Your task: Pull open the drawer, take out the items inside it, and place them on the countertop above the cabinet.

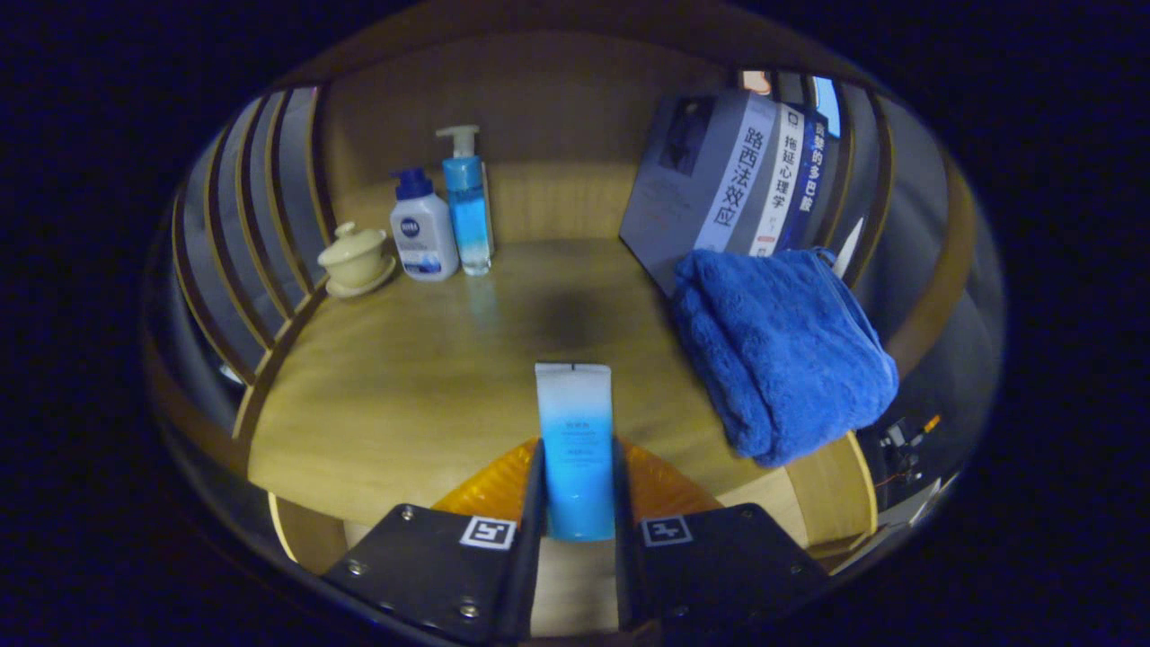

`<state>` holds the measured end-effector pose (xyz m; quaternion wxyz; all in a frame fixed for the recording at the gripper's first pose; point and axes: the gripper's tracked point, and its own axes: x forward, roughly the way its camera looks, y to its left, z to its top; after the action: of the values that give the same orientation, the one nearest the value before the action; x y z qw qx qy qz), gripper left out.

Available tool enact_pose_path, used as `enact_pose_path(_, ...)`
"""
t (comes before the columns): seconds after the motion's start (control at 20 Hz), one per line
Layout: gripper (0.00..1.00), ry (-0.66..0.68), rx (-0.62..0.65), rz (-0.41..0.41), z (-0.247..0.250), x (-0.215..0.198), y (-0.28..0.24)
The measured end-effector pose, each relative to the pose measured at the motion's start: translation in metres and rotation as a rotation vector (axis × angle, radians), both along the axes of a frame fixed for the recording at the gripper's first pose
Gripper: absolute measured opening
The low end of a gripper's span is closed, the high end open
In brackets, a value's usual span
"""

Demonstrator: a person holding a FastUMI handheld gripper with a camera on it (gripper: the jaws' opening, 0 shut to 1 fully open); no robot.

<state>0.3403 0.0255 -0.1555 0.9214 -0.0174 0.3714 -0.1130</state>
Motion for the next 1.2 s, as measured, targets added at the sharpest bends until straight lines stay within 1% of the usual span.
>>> enact_pose_path(0.25,0.37,-0.047,0.027,0.006,-0.002,0.016,-0.002)
enact_pose_path(0.3,0.43,-0.053,0.025,0.007,-0.001,0.017,-0.003)
enact_pose_path(0.35,0.44,-0.057,0.024,0.017,-0.002,0.018,-0.002)
enact_pose_path(0.45,0.62,-0.062,-0.002,0.036,-0.001,0.014,-0.002)
enact_pose_path(0.5,0.75,-0.071,-0.016,0.047,0.003,0.011,0.000)
enact_pose_path(0.6,0.81,-0.118,-0.019,0.080,0.016,0.005,0.009)
enact_pose_path(0.7,0.82,-0.172,-0.022,0.098,0.034,-0.006,0.016)
enact_pose_path(0.85,0.83,-0.259,-0.051,0.094,0.064,-0.036,0.020)
enact_pose_path(1.0,0.83,-0.323,-0.087,0.073,0.084,-0.078,0.021)
enact_pose_path(1.2,0.83,-0.385,-0.102,0.041,0.090,-0.138,0.023)
